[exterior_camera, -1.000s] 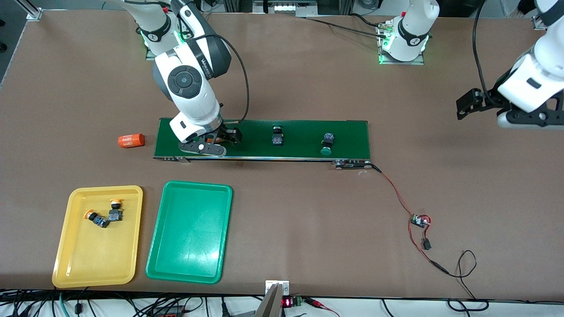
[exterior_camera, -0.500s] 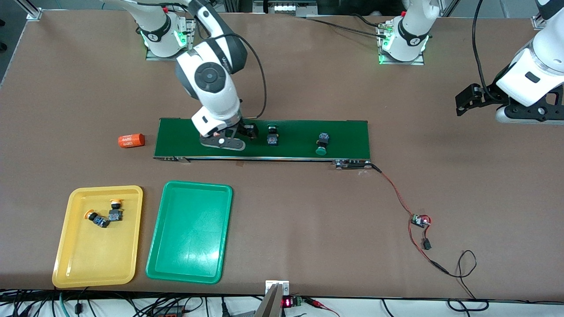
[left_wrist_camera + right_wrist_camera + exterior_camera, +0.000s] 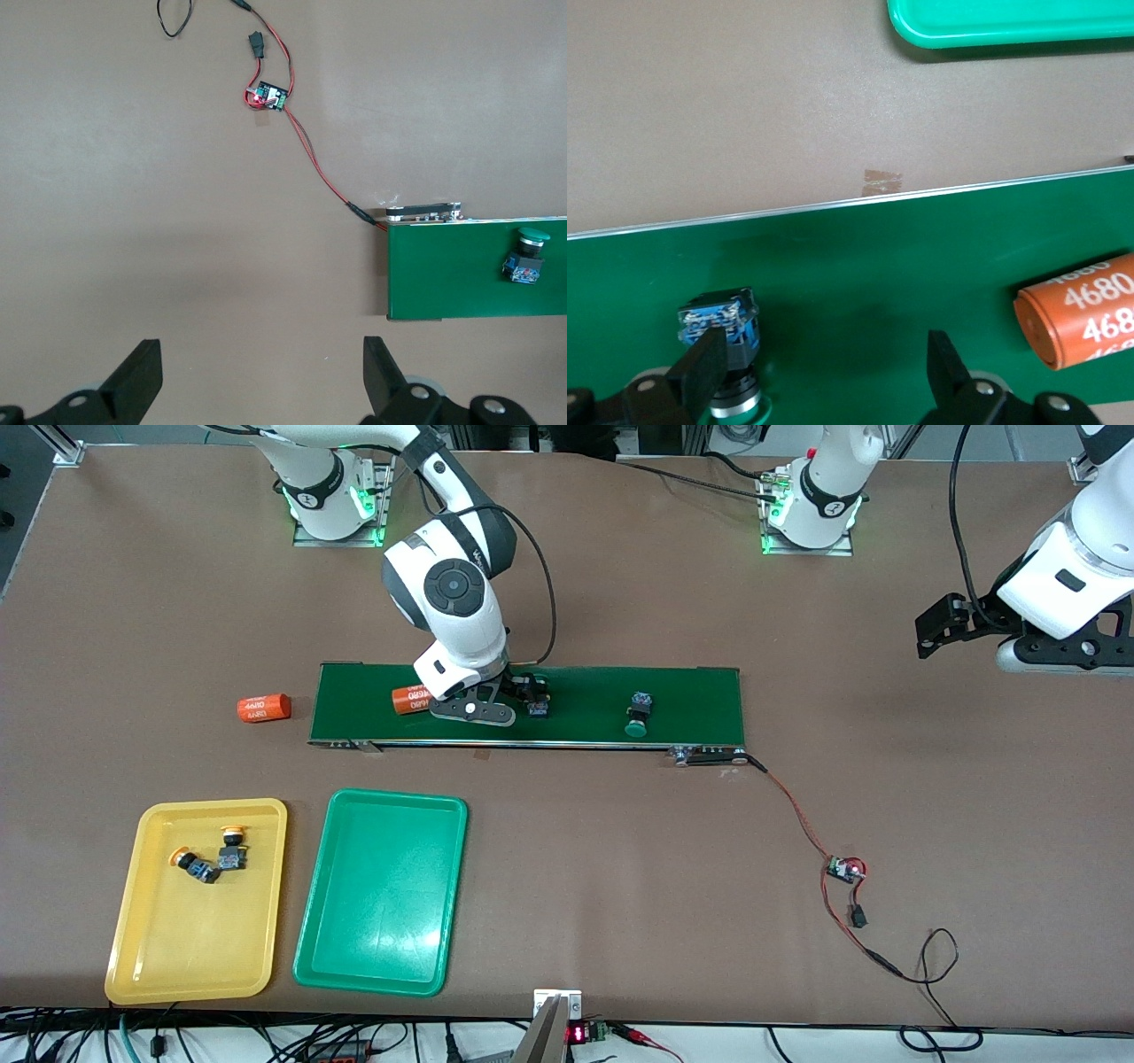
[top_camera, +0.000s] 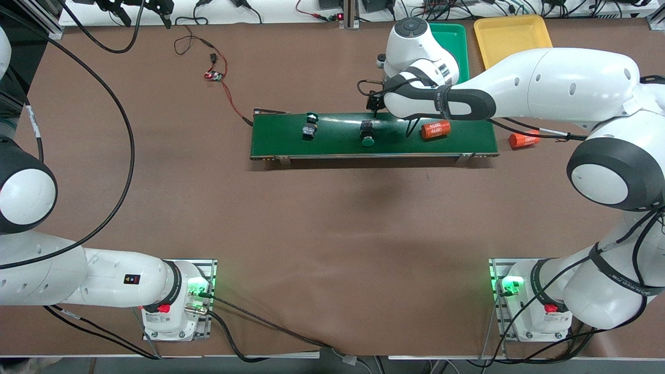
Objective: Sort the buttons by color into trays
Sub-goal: 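Grasp a blue-based button on the belt with the right gripper, then carry the button to the green tray and release it with the right gripper, then move the right gripper back to the belt and grasp the green button, then lift the green button and carry it over the green tray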
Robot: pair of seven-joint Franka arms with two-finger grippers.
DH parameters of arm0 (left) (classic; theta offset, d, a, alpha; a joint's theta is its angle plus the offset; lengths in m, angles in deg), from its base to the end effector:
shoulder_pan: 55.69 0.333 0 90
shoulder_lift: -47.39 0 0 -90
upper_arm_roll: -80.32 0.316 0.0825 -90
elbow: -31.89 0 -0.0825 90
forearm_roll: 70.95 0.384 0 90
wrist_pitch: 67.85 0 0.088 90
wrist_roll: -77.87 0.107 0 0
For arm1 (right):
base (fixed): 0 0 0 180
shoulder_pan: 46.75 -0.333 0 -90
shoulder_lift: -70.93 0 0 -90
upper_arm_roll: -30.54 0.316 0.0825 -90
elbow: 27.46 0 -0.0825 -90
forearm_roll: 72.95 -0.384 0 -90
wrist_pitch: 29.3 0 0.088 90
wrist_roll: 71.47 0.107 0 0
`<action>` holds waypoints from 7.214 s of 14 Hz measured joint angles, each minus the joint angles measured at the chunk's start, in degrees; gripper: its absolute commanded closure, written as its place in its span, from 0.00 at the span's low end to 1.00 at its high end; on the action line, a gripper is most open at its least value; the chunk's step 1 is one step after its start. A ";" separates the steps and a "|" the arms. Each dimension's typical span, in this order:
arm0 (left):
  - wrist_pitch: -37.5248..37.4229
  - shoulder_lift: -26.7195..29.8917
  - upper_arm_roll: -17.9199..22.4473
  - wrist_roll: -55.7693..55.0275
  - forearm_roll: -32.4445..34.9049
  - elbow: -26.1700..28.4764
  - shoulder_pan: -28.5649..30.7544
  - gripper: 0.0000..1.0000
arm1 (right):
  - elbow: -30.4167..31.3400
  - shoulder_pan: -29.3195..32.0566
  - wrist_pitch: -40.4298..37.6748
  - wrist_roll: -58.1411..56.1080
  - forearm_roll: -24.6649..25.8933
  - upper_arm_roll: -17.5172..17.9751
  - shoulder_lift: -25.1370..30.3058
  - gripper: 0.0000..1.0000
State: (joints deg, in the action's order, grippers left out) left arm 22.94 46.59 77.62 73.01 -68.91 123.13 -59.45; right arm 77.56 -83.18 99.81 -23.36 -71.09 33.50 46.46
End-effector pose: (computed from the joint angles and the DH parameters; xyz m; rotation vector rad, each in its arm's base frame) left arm 0.5561 -0.0590 0.6078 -3.1042 0.0447 0.0283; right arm 0.4982 0.4051 0.2987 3.1275 -0.2133 -0.0027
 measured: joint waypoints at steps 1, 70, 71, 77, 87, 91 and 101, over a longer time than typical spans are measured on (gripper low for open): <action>0.00 0.00 0.00 0.00 0.00 0.00 0.00 0.00 | 0.01 -0.04 0.03 0.00 0.00 0.02 -0.07 0.00; -1.89 0.00 0.75 0.01 0.00 -0.06 0.38 0.00 | -13.85 20.94 7.96 -30.31 -0.02 -3.97 -10.47 0.00; -1.89 0.00 0.75 0.01 0.00 -0.06 0.38 0.00 | -11.47 20.29 7.38 -28.76 -0.03 -3.96 -8.21 0.00; -1.89 0.00 0.75 0.01 0.00 -0.07 0.38 0.00 | -5.58 13.92 -1.55 -15.94 -0.03 -3.80 -0.07 0.00; -1.89 0.00 0.75 0.01 0.00 -0.08 0.39 0.00 | -4.55 8.07 -5.29 -4.51 -0.05 -3.69 1.53 0.00; -1.89 0.00 0.75 0.01 0.00 -0.08 0.39 0.00 | -4.01 5.33 -5.32 -3.40 -0.05 -2.32 1.01 0.00; -1.89 0.00 0.75 0.01 0.00 -0.08 0.39 0.00 | -3.44 3.31 -5.02 -6.29 -0.05 -0.09 -2.10 0.00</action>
State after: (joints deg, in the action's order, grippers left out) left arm 21.05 46.59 78.37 73.02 -68.91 123.05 -59.06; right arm 74.12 -79.87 94.80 -29.66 -71.14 33.41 44.35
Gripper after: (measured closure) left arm 0.000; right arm 0.000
